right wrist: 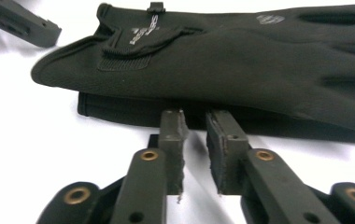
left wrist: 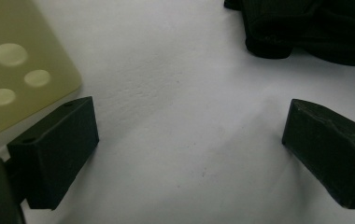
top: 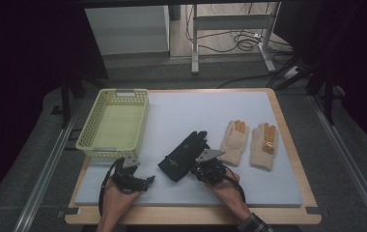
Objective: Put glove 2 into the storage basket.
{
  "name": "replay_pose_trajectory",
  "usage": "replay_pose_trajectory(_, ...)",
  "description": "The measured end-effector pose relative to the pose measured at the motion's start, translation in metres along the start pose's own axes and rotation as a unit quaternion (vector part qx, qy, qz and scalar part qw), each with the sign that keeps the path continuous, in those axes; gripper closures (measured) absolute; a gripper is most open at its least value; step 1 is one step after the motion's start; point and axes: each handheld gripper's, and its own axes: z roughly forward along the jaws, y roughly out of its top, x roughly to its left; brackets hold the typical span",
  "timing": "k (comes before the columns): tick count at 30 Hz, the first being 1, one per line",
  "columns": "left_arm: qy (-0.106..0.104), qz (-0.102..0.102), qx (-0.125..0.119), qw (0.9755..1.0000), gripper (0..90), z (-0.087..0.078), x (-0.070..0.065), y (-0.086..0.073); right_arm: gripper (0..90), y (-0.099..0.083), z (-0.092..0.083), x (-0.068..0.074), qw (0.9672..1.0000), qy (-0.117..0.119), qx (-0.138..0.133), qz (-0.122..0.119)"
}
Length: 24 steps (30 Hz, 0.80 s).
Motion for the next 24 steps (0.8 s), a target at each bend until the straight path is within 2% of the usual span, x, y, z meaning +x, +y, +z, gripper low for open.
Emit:
replay_pose_trajectory(4, 0.0, 0.0, 0.0, 1.0, 3.8, 0.0, 0.0, 0.0, 67.4, 0.0, -0.012, -0.004, 1.0, -0.006, -0.005, -0.001)
replay_pose_trajectory(6, 0.0, 0.0, 0.0, 1.0, 3.8, 0.0, 0.0, 0.0, 60.4, -0.005, -0.025, -0.009, 0.9998, -0.02, -0.008, -0.004)
replay_pose_trajectory(7, 0.0, 0.0, 0.0, 1.0, 3.8, 0.0, 0.0, 0.0, 60.4, -0.005, -0.025, -0.009, 0.9998, -0.02, -0.008, -0.004)
replay_pose_trajectory(8, 0.0, 0.0, 0.0, 1.0, 3.8, 0.0, 0.0, 0.0, 55.3, -0.011, -0.032, -0.013, 0.9996, -0.026, -0.007, -0.001)
replay_pose_trajectory(12, 0.0, 0.0, 0.0, 1.0, 3.8, 0.0, 0.0, 0.0, 49.0, -0.021, -0.041, -0.018, 0.9993, -0.038, -0.003, 0.001)
replay_pose_trajectory(15, 0.0, 0.0, -0.001, 1.0, 3.8, 0.0, 0.0, 0.0, 41.2, -0.033, -0.05, -0.024, 0.9989, -0.045, 0.002, 0.015)
replay_pose_trajectory(16, 0.0, 0.0, -0.001, 1.0, 3.7, 0.0, 0.0, 0.0, 37.5, -0.04, -0.055, -0.029, 0.9983, -0.051, 0.004, 0.027)
replay_pose_trajectory(19, 0.0, -0.001, -0.001, 1.0, 3.7, 0.0, 0.0, 0.0, 34.0, -0.046, -0.061, -0.033, 0.9976, -0.058, 0.001, 0.039)
replay_pose_trajectory(20, 0.0, 0.0, -0.001, 1.0, 3.7, 0.0, 0.0, 0.0, 30.6, -0.052, -0.066, -0.036, 0.9968, -0.067, -0.001, 0.045)
replay_pose_trajectory(24, 0.0, -0.001, -0.001, 1.0, 3.7, 0.0, 0.0, 0.0, 27.8, -0.059, -0.072, -0.041, 0.9954, -0.081, -0.002, 0.051)
